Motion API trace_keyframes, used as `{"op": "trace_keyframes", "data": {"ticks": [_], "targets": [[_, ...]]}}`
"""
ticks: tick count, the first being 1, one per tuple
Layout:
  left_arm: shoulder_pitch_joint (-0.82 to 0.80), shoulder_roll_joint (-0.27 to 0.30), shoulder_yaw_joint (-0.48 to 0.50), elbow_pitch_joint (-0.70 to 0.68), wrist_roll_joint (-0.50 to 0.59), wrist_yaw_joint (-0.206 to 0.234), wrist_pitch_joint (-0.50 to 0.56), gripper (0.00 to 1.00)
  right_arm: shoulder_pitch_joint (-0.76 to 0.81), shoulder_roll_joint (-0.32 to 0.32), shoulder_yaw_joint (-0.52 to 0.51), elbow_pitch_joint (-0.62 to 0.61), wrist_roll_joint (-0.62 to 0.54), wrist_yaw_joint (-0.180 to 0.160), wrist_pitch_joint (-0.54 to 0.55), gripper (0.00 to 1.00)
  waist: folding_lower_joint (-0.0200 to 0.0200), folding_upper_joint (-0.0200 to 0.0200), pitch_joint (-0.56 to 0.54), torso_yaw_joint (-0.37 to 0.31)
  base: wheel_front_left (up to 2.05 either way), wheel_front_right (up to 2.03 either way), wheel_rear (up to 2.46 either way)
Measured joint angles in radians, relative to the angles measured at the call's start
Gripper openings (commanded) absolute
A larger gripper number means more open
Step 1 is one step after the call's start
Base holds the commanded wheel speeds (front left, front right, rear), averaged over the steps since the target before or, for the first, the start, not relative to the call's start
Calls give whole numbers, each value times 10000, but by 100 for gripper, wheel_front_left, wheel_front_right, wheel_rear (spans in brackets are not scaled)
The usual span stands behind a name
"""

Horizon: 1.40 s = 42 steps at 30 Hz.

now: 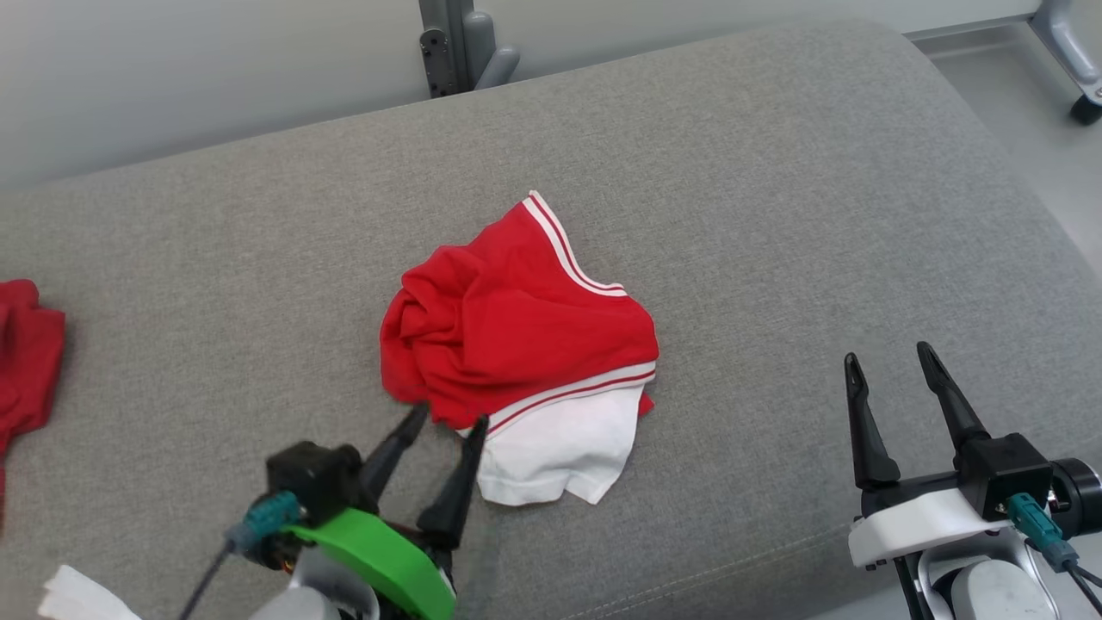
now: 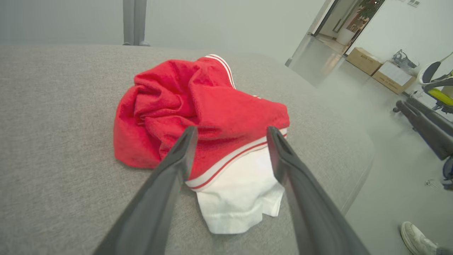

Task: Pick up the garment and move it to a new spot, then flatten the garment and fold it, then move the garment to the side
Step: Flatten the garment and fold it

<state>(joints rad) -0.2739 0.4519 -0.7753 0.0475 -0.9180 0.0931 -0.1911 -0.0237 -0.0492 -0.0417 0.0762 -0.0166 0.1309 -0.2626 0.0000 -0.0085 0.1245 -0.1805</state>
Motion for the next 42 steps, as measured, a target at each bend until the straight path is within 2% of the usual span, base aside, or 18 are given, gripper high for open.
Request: {"op": "trace_keyframes", "data": {"ticks": [7,14,22,23,24,25,26,34,39,42], "targets": [[-87,-579,-1321,1014,1016,-130,376,100,-116,-2,94,-27,-50,-2,0,100,0,0,122,146,0,0,0],[-919,-842,-1758,2036,1317,-274,1028,100,-205,6,222,46,295,0,-2,100,0,0,362,-94,0,0,0],[-1133,-788,-2033,2984,1722,-73,1413,100,-208,2,153,148,617,0,-2,100,0,0,549,-542,0,0,0],[-1144,-788,-2044,3053,1728,-36,1411,84,-208,-2,136,148,631,0,0,100,0,0,565,-578,0,0,0],[-1153,-786,-2050,3131,1741,-35,1409,84,-208,0,119,148,652,0,0,100,0,0,578,-609,0,0,0],[-1155,-788,-2057,3193,1753,-35,1392,34,-208,2,90,150,690,0,0,100,0,1,587,-632,0,0,0],[-1157,-792,-2071,3244,1753,-35,1373,0,-208,-2,69,151,708,0,0,100,0,0,591,-646,0,0,0],[-1243,-859,-1902,3016,1488,-148,1279,0,-209,0,40,173,721,0,-2,100,0,0,529,-539,0,0,0],[-1166,-775,-1152,1576,460,-305,1275,0,-203,0,-12,215,704,0,0,100,0,0,414,-443,0,0,0],[-1278,-341,-339,380,-94,-295,1187,0,-188,0,-25,247,679,0,0,100,0,0,296,-399,0,0,0]]}}
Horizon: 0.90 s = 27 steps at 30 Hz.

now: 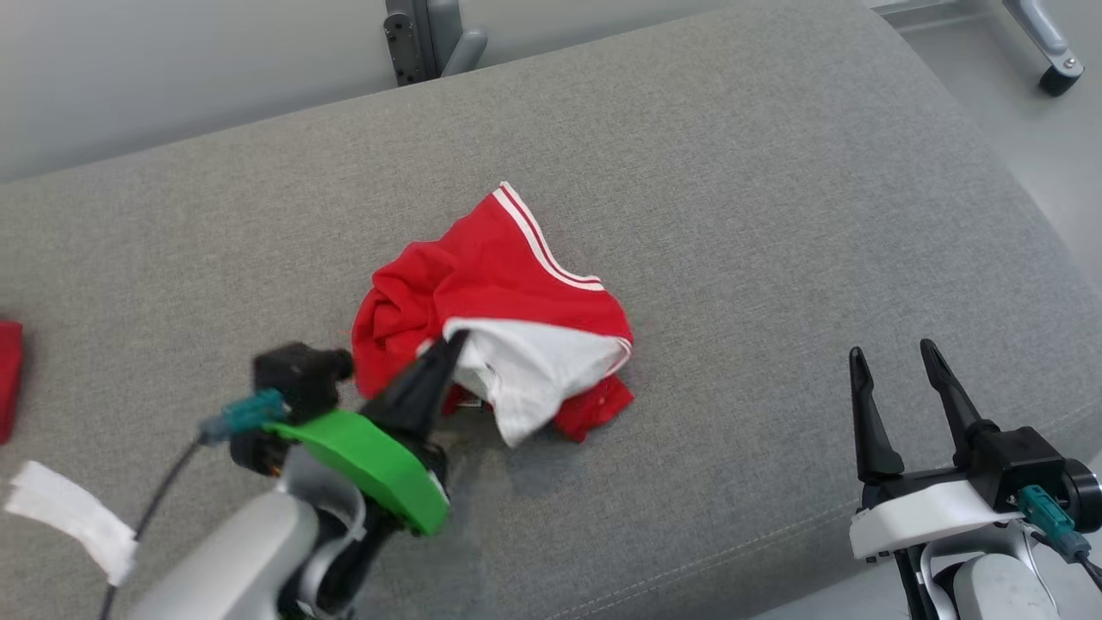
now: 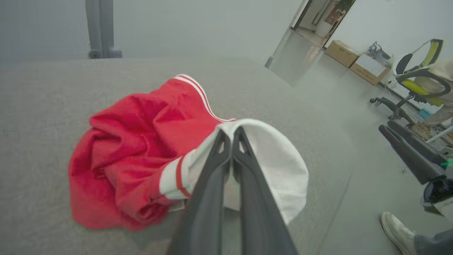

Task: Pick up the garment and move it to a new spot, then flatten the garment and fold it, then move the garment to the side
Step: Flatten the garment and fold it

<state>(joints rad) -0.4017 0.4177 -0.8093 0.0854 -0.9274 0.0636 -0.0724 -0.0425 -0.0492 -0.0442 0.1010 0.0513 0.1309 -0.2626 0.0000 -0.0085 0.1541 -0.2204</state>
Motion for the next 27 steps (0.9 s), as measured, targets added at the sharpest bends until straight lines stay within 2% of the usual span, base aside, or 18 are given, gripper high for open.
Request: {"op": "trace_keyframes", "data": {"ticks": [6,10,14,17,22,27], "targets": [[-973,1269,2130,-1879,-1087,428,245,0,96,2,8,38,-8,0,0,100,0,0,-307,68,0,0,0],[-1810,2142,3235,-2217,-1547,662,702,0,105,4,82,65,-8,0,0,100,0,0,-463,58,0,0,0],[-2690,2633,3916,-2138,-1992,698,1206,0,105,2,96,67,-4,0,0,100,0,0,-524,-9,0,0,0],[-3370,2851,4061,-1870,-2004,623,1544,0,110,0,121,73,6,0,-2,100,0,0,-538,-55,0,0,0],[-4642,2888,3998,-1442,-1992,357,2113,0,107,-2,186,98,40,0,0,100,0,0,-513,-142,0,0,0],[-5765,2479,3837,-869,-2197,142,2583,0,-23,0,349,125,75,0,0,100,0,0,-446,-310,0,0,0]]}}
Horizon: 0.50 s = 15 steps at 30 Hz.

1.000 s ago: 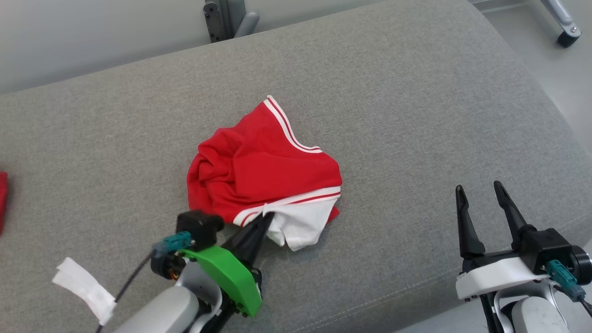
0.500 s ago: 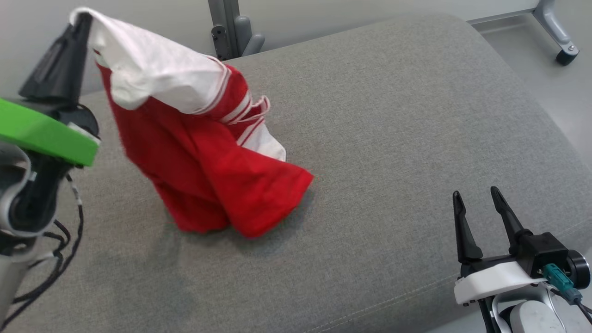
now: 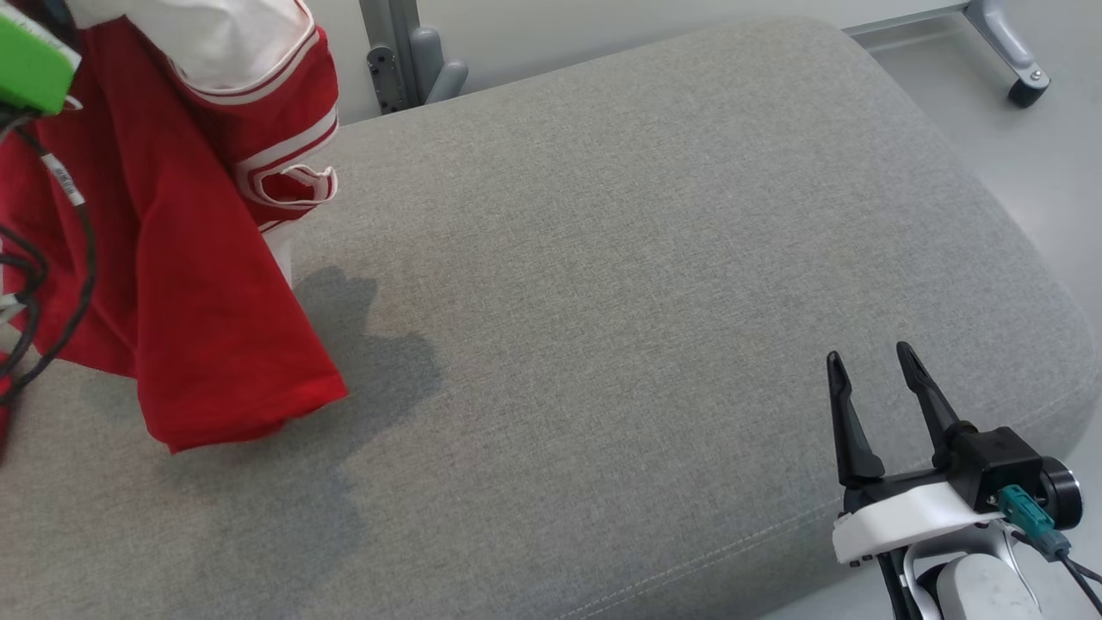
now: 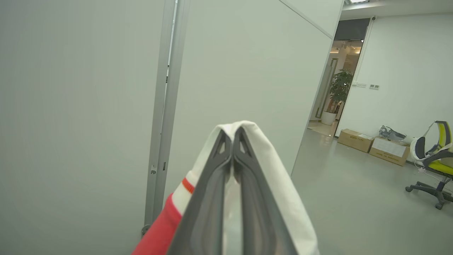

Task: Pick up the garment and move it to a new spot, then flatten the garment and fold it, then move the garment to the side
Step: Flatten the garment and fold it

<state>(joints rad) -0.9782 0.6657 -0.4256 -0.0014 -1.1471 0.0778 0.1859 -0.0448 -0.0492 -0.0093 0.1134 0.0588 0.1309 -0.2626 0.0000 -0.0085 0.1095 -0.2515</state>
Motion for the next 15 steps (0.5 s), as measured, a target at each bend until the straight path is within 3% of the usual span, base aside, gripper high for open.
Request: {"op": "trace_keyframes", "data": {"ticks": [3,10,15], "targets": [[-206,-637,-418,437,25,-73,-29,0,-19,-4,117,6,79,0,-2,100,0,0,73,-142,0,0,0],[618,-2777,-1990,2320,376,-184,-665,0,-316,-4,658,50,422,0,-2,100,0,0,416,-653,0,0,0],[735,-3933,-3137,4040,1204,-629,-1356,0,-502,-8,905,52,650,0,0,100,0,0,871,-1118,0,0,0]]}}
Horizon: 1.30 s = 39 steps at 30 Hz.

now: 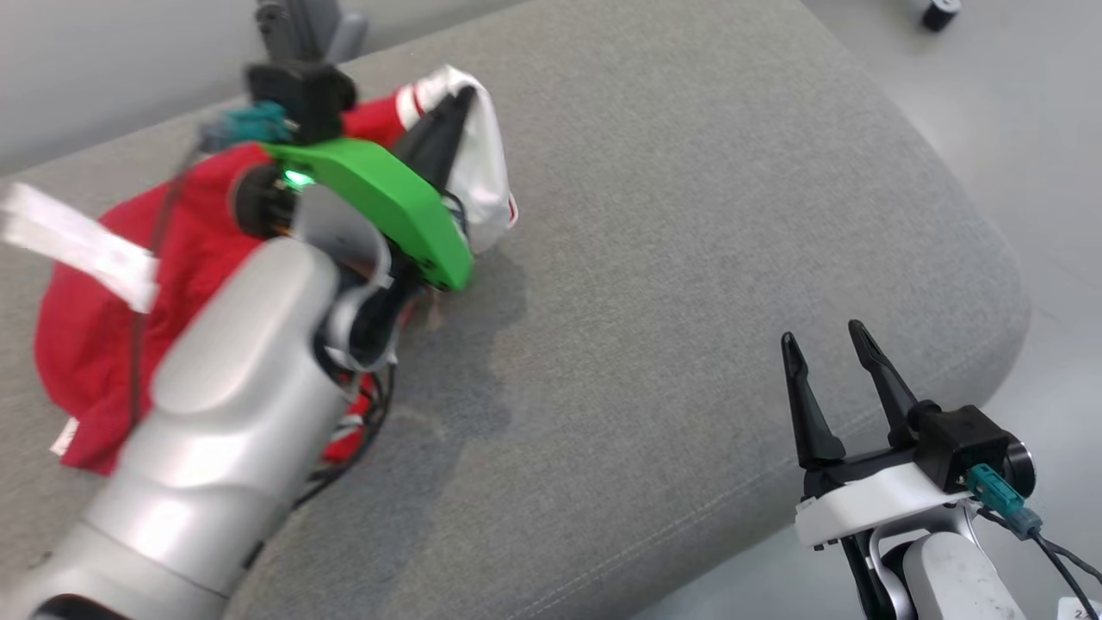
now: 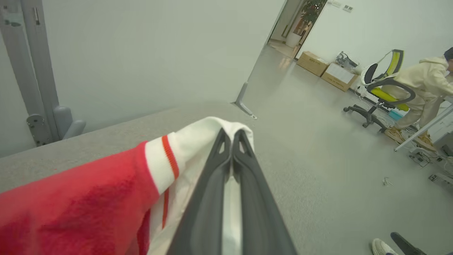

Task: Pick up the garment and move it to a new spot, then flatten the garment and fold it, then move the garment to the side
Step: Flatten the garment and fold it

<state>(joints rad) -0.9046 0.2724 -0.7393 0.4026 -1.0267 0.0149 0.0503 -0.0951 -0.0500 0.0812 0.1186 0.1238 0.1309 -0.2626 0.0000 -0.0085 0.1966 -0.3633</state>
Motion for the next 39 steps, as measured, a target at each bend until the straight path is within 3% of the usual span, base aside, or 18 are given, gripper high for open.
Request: {"op": "trace_keyframes", "data": {"ticks": [6,12,16,19,20,21,22,23,33,36,39], "targets": [[35,-1143,-748,1743,514,-412,-662,0,-63,-6,98,-13,171,0,0,100,0,0,586,-568,0,0,0],[-515,-2008,-535,2343,349,-577,-1519,0,-81,-2,228,-42,307,0,0,100,0,0,1038,-1025,0,0,0],[-732,-2174,-196,2531,-123,-201,-2119,0,-139,-2,247,-35,345,0,0,100,0,0,1239,-1147,0,0,0],[-623,-2209,-502,2915,-128,73,-2313,0,-216,0,284,-35,407,0,0,100,0,0,1339,-1158,0,0,0],[-464,-2222,-637,3070,-130,134,-2339,13,-249,0,290,-36,418,0,0,100,0,0,1372,-1150,0,0,0],[-271,-2215,-840,3206,-136,130,-2314,43,-282,0,297,-38,420,0,-2,100,0,0,1400,-1138,0,0,0],[-59,-2213,-1062,3266,-176,105,-2236,86,-314,-2,309,-42,431,0,-2,100,0,0,1429,-1125,0,0,0],[133,-2215,-1300,3312,-226,56,-2142,100,-338,0,324,-44,437,0,0,100,0,0,1457,-1109,0,0,0],[327,-2226,-2075,2387,-986,-178,-2499,100,-343,13,104,17,403,0,0,100,0,0,1444,-725,0,0,0],[402,-2211,-2096,2082,-775,-77,-2807,100,-279,6,-86,40,341,0,0,100,0,0,1281,-554,0,0,0],[906,-1802,-2042,1676,-339,84,-2999,100,-113,13,-282,50,205,0,0,100,0,0,1010,-404,0,0,0]]}}
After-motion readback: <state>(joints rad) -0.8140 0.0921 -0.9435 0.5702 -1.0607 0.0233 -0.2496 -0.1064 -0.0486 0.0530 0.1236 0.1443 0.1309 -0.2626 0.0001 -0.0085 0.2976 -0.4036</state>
